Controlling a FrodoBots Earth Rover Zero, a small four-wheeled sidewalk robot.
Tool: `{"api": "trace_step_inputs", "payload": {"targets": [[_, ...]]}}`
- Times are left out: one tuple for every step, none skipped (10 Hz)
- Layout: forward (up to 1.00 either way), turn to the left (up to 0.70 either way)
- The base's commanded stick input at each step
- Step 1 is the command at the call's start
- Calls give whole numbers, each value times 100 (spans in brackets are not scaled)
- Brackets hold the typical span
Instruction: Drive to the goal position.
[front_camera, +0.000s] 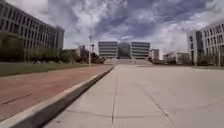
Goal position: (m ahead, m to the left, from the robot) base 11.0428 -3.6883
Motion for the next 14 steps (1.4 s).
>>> {"api": "trace_step_inputs", "payload": {"targets": [[100,0],[100,0],[100,0],[100,0],[100,0],[100,0],[100,0],[100,0],[100,0],[100,0],[100,0],[100,-34],[100,-39],[100,-40]]}}
